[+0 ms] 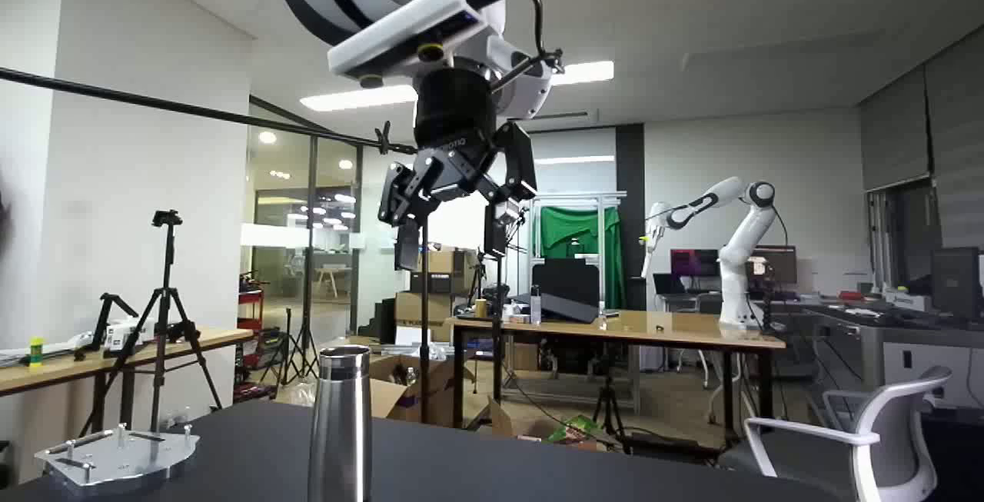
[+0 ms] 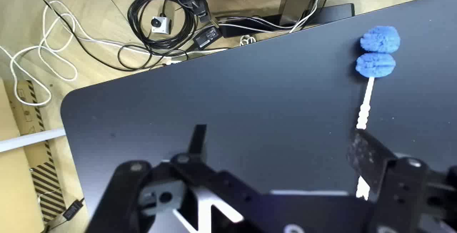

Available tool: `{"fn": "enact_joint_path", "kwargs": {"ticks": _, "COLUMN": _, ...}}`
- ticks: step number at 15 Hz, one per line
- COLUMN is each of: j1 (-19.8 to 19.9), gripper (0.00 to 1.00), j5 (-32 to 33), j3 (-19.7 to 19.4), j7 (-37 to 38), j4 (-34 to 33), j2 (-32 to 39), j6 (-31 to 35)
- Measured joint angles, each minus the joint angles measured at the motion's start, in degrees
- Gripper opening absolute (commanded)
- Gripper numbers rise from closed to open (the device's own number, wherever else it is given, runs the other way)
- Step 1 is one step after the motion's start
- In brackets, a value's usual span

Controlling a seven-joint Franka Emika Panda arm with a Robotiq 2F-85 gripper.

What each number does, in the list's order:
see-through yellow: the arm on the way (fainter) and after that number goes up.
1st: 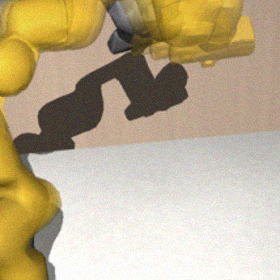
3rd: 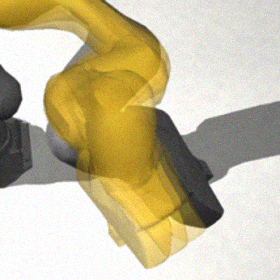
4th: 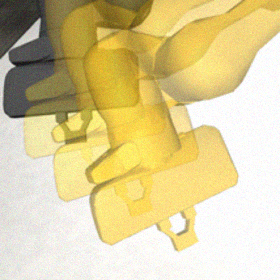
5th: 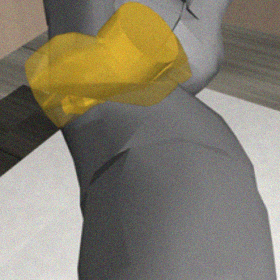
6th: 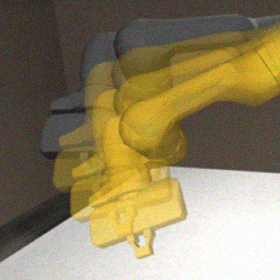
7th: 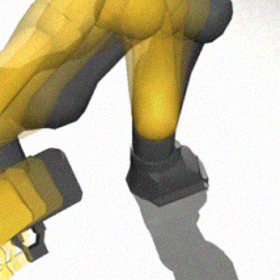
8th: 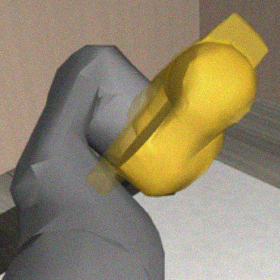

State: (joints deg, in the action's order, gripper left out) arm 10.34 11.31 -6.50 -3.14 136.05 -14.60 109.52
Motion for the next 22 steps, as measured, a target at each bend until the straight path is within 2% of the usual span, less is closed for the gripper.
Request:
{"fn": "enact_joint_path", "kwargs": {"ticks": 12, "j1": -0.1, "gripper": 1.0, "j5": -0.1, "j3": 0.0, "j7": 0.0, "j4": 0.0, "j2": 0.1, "j6": 0.1}}
{"fn": "enact_joint_path", "kwargs": {"ticks": 14, "j1": -0.7, "gripper": 1.0, "j5": -0.8, "j3": 0.0, "j7": 0.3, "j4": 0.0, "j2": 1.1, "j6": 2.4}}
{"fn": "enact_joint_path", "kwargs": {"ticks": 17, "j1": -2.4, "gripper": 1.0, "j5": -2.6, "j3": 0.9, "j7": 2.4, "j4": -0.5, "j2": 6.0, "j6": 8.6}}
{"fn": "enact_joint_path", "kwargs": {"ticks": 20, "j1": -4.5, "gripper": 1.0, "j5": -4.3, "j3": 2.5, "j7": 4.9, "j4": -2.3, "j2": 14.0, "j6": 13.4}}
{"fn": "enact_joint_path", "kwargs": {"ticks": 22, "j1": -5.9, "gripper": 1.0, "j5": -7.7, "j3": 3.4, "j7": 5.5, "j4": -4.4, "j2": 19.9, "j6": 17.4}}
